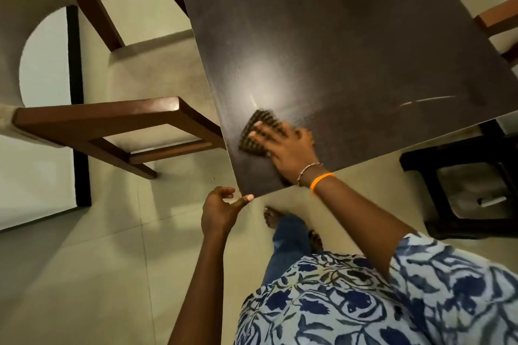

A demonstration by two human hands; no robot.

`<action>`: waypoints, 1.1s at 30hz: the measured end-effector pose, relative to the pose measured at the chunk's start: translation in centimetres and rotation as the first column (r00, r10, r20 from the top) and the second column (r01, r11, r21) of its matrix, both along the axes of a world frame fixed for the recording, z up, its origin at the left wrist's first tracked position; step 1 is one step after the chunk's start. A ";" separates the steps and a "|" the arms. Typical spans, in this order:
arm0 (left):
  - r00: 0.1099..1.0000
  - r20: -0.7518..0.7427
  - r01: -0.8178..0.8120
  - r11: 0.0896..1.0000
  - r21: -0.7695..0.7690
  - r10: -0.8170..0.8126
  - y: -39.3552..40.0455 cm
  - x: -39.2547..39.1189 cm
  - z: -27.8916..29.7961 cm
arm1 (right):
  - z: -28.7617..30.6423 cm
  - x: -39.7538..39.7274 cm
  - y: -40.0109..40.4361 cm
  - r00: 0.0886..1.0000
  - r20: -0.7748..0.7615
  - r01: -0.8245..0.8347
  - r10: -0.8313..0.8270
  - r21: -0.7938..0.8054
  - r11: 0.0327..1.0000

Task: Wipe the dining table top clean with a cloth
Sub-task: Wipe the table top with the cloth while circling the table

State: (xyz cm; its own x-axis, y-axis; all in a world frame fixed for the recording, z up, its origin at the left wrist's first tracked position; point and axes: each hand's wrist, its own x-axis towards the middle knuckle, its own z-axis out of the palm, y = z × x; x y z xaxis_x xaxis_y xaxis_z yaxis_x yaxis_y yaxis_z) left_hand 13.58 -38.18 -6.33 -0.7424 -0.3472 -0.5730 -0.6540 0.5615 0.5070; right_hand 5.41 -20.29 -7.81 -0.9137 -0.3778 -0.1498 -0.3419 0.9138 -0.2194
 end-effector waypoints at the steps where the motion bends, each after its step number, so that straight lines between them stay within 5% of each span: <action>1: 1.000 -0.001 0.024 1.000 -0.008 -0.024 0.1 -0.2 0.0 | 0.1 -0.9 2.0 0.995 -0.031 0.098 -0.097 0.017 0.995; 6: 0.993 -0.027 0.112 0.984 -0.139 -0.117 0.5 -0.6 -0.1 | 0.7 -4.1 12.4 0.825 -0.085 0.563 -0.559 0.022 0.826; 11: 0.987 -0.058 0.133 0.964 -0.230 -0.150 0.6 -0.6 -0.2 | 0.6 -5.6 8.6 0.594 -0.025 0.804 -0.804 -0.012 0.594; 14: 0.985 -0.051 0.146 0.956 -0.255 -0.164 0.8 -0.6 0.0 | 0.9 -5.3 3.1 0.711 0.020 0.703 -0.703 0.005 0.711; 18: 0.986 -0.035 0.150 0.948 -0.282 -0.166 1.0 -0.4 0.4 | 0.5 -1.4 -5.8 0.946 0.112 0.308 -0.304 -0.019 0.951; 24: 0.967 0.020 0.247 0.915 -0.318 -0.254 1.7 -2.9 1.8 | 0.4 -1.3 -5.3 0.993 0.096 -0.063 0.068 -0.046 0.997; 29: 0.949 -0.047 0.280 0.904 -0.324 -0.311 2.3 -7.7 2.7 | 0.4 -6.9 3.6 0.963 -0.007 0.268 -0.268 -0.011 0.963; 33: 0.946 -0.072 0.274 0.900 -0.339 -0.315 2.7 -10.6 2.9 | 0.4 -10.3 10.3 0.774 -0.026 0.633 -0.632 0.017 0.774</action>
State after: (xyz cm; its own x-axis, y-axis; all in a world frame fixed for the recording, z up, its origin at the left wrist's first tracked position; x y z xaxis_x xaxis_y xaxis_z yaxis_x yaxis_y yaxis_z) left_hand 2.94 -35.50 -3.45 -0.8958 -0.2507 -0.3669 -0.3780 0.8641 0.3324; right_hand -4.88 -10.02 -7.43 -0.9480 0.2897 -0.1321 0.3114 0.9300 -0.1951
